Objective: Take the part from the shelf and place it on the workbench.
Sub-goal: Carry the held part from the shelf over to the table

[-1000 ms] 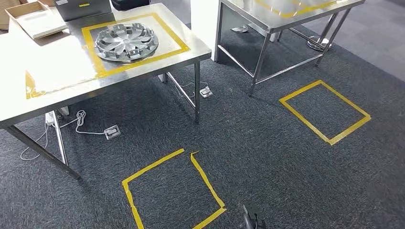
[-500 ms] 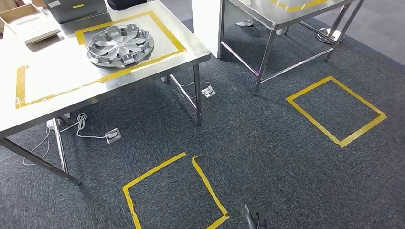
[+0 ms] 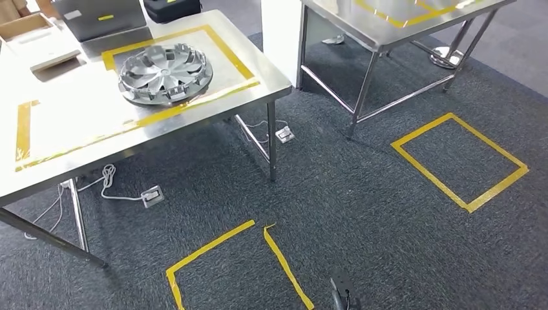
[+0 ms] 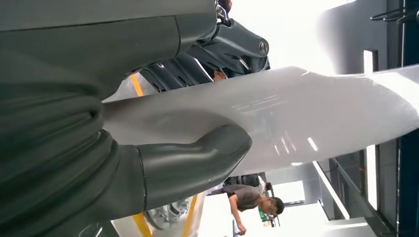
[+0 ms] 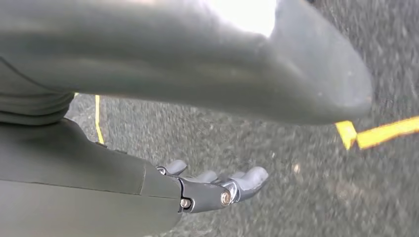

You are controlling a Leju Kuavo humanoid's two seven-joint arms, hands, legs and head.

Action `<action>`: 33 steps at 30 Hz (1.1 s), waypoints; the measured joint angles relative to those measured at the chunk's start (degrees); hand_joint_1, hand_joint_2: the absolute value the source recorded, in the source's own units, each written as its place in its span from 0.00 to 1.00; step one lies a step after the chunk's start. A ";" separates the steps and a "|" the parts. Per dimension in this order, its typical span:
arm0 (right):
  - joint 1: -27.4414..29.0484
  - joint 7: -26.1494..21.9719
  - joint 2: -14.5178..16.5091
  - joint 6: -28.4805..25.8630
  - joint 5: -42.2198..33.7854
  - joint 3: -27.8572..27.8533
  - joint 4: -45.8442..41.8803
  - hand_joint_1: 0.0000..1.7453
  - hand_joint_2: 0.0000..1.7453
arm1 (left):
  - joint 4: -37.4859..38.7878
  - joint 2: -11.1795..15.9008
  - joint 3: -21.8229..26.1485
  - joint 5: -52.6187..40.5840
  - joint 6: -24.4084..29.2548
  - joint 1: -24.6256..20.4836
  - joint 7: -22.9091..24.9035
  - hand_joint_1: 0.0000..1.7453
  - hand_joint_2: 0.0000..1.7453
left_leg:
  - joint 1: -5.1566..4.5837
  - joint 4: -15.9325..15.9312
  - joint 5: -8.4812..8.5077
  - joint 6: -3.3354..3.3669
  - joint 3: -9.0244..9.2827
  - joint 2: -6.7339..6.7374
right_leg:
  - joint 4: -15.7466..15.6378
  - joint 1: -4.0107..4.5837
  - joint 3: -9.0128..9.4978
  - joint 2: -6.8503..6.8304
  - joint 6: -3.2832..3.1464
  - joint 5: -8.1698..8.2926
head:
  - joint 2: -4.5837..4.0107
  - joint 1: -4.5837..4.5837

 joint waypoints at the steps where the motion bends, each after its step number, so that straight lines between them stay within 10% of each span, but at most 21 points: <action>1: -0.10 0.01 0.02 -0.04 0.01 0.01 -0.01 0.00 0.00 | -0.19 -0.09 0.09 -0.05 -0.01 -0.06 -0.04 1.00 1.00 | 0.26 -0.32 -1.08 0.42 1.44 -0.14 | 4.41 -0.10 -3.03 0.00 0.54 -0.31 | 0.00 0.08; 3: -0.22 0.01 0.06 -0.19 0.01 0.02 -0.02 0.00 0.00 | -0.52 -0.33 0.27 -0.16 -0.03 -0.12 -0.12 1.00 1.00 | 0.87 -0.99 -4.00 1.13 5.09 -0.57 | 13.16 -0.35 -10.33 0.01 1.71 -2.57 | 0.00 0.28; 5: -0.02 0.01 0.04 -0.27 0.00 0.02 -0.02 0.00 0.00 | -0.50 -0.51 0.27 -0.21 -0.04 0.09 -0.08 1.00 1.00 | 1.13 -0.99 -6.03 0.83 7.53 -0.81 | 11.86 -0.56 -13.28 0.00 2.06 -4.73 | 0.00 0.36; 10: 0.47 0.13 0.04 -0.29 -0.06 0.01 0.08 0.00 0.00 | -0.47 -1.03 0.27 -0.54 -0.07 0.52 0.19 1.00 1.00 | 1.11 -0.46 -10.63 -0.79 12.02 -1.21 | -2.03 -0.66 -12.72 -0.19 1.33 10.65 | 0.00 0.26; 13: 0.34 0.12 0.10 -0.28 -0.16 -0.01 0.08 0.00 0.00 | -0.77 -1.02 0.42 -1.16 -0.20 0.32 0.50 1.00 1.00 | 1.04 1.15 -10.81 -1.87 13.13 -1.14 | -2.69 -0.78 -10.74 -0.19 -0.35 10.49 | 0.00 0.20; 16: 0.10 0.07 0.11 -0.29 -0.18 -0.02 0.07 0.00 0.00 | -0.80 -1.03 0.49 -1.51 -0.36 0.05 0.81 1.00 1.00 | 1.13 9.42 -11.36 -2.41 8.03 -0.51 | -3.08 -0.86 -8.44 -0.09 -1.37 9.25 | 0.00 0.11; 18: 0.07 0.08 0.09 -0.29 -0.18 -0.03 0.07 0.00 0.00 | -0.68 -1.09 0.49 -1.55 -0.39 0.18 0.90 1.00 1.00 | 1.16 14.13 -15.12 -2.70 3.41 -0.43 | -3.20 -0.80 -6.98 0.05 -1.49 7.93 | 0.00 0.10; 20: 0.11 0.09 0.09 -0.29 -0.17 -0.03 0.07 0.00 0.00 | -0.59 -1.19 0.48 -1.76 -0.39 0.29 0.98 1.00 1.00 | 1.15 13.51 -17.08 -2.59 1.04 -0.39 | -3.22 -0.69 -5.24 0.24 -1.47 6.46 | 0.00 0.09; 25: 0.10 0.37 0.31 -0.32 -0.15 -0.04 0.25 0.00 0.00 | -0.10 -1.57 0.48 -2.39 -0.49 0.54 1.43 1.00 1.00 | 0.26 0.10 -1.32 -0.71 0.75 -0.27 | -2.89 -0.30 -2.22 0.70 -0.80 2.91 | 0.00 -0.09; 29: -0.12 0.49 0.20 -0.45 -0.25 -0.06 0.25 0.00 0.00 | -0.12 -1.98 0.49 -3.13 -0.57 0.28 1.80 1.00 1.00 | 0.46 -0.60 -1.03 0.15 1.56 -0.32 | -2.00 -0.09 -2.05 0.70 0.62 1.02 | 0.00 -0.02; 33: -0.43 0.49 0.15 -0.61 -0.45 -0.10 0.22 0.00 0.00 | 1.03 -2.97 0.34 -6.12 -0.30 -0.21 3.89 1.00 1.00 | 0.75 -0.96 -2.08 1.14 2.81 -0.13 | 10.83 -0.42 -9.82 0.40 1.58 -3.53 | 0.00 0.29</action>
